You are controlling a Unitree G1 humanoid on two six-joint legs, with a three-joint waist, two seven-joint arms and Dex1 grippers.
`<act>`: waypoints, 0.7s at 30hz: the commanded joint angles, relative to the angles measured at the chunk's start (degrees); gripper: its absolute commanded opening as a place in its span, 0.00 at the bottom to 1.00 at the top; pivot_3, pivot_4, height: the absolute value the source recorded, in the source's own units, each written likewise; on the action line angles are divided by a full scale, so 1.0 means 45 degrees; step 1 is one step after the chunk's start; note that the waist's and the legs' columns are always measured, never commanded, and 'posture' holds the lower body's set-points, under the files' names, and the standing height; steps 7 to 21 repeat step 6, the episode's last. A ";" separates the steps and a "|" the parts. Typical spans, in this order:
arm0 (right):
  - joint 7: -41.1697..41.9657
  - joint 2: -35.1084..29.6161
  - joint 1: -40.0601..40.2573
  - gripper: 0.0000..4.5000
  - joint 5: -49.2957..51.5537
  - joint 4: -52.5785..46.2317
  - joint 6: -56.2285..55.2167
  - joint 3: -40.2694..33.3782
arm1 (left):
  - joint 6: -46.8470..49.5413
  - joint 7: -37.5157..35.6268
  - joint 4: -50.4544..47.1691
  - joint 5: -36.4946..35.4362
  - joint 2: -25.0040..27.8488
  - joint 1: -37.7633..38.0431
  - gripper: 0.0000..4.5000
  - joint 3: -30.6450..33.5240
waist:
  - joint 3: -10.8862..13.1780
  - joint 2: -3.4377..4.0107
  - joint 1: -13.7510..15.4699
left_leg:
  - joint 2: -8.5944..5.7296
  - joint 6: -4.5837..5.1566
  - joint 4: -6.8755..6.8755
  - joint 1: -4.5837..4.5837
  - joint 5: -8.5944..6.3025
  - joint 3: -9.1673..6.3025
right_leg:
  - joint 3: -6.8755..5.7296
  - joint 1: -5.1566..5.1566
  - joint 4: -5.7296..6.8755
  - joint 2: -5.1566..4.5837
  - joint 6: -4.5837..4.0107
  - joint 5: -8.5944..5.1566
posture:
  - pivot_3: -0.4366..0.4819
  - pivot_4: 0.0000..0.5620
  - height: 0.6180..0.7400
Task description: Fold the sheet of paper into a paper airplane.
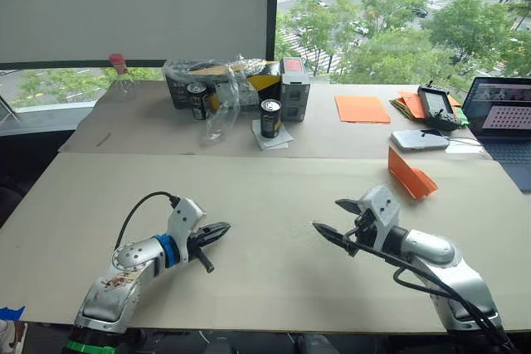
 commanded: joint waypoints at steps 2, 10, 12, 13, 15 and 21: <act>-0.0312 0.0243 0.0154 0.99 -0.0130 0.0240 -0.0975 -0.0114 | -0.1180 0.0305 -0.0158 0.0538 -0.0136 0.0360 0.00 0.0074 | 0.0000 0.0000 -0.0025 | 0.0005 0.0000 0.0000 0.0003 0.0000 -0.0002 | -0.0002 -0.0002 0.0006 0.0006 -0.0001 0.0000 | 0.48 0.27 0.92; -0.0414 0.0387 0.0197 0.99 -0.0180 0.0521 -0.1235 -0.0018 | -0.0836 0.0585 0.0211 0.0461 -0.0281 0.0060 0.00 0.0217 | 0.0000 0.0001 -0.0037 | 0.0005 0.0000 0.0000 0.0013 0.0000 -0.0003 | -0.0001 0.0003 0.0011 0.0010 -0.0004 0.0002 | 0.48 0.27 0.92; -0.0414 0.0387 0.0197 0.99 -0.0180 0.0521 -0.1235 -0.0018 | -0.0836 0.0585 0.0211 0.0461 -0.0281 0.0060 0.00 0.0217 | 0.0000 0.0001 -0.0037 | 0.0005 0.0000 0.0000 0.0013 0.0000 -0.0003 | -0.0001 0.0003 0.0011 0.0010 -0.0004 0.0002 | 0.48 0.27 0.92; -0.0414 0.0387 0.0197 0.99 -0.0180 0.0521 -0.1235 -0.0018 | -0.0836 0.0585 0.0211 0.0461 -0.0281 0.0060 0.00 0.0217 | 0.0000 0.0001 -0.0037 | 0.0005 0.0000 0.0000 0.0013 0.0000 -0.0003 | -0.0001 0.0003 0.0011 0.0010 -0.0004 0.0002 | 0.48 0.27 0.92; -0.0414 0.0387 0.0197 0.99 -0.0180 0.0521 -0.1235 -0.0018 | -0.0836 0.0585 0.0211 0.0461 -0.0281 0.0060 0.00 0.0217 | 0.0000 0.0001 -0.0037 | 0.0005 0.0000 0.0000 0.0013 0.0000 -0.0003 | -0.0001 0.0003 0.0011 0.0010 -0.0004 0.0002 | 0.48 0.27 0.92; -0.0414 0.0387 0.0197 0.99 -0.0180 0.0521 -0.1235 -0.0018 | -0.0836 0.0585 0.0211 0.0461 -0.0281 0.0060 0.00 0.0217 | 0.0000 0.0001 -0.0037 | 0.0005 0.0000 0.0000 0.0013 0.0000 -0.0003 | -0.0001 0.0003 0.0011 0.0010 -0.0004 0.0002 | 0.48 0.27 0.92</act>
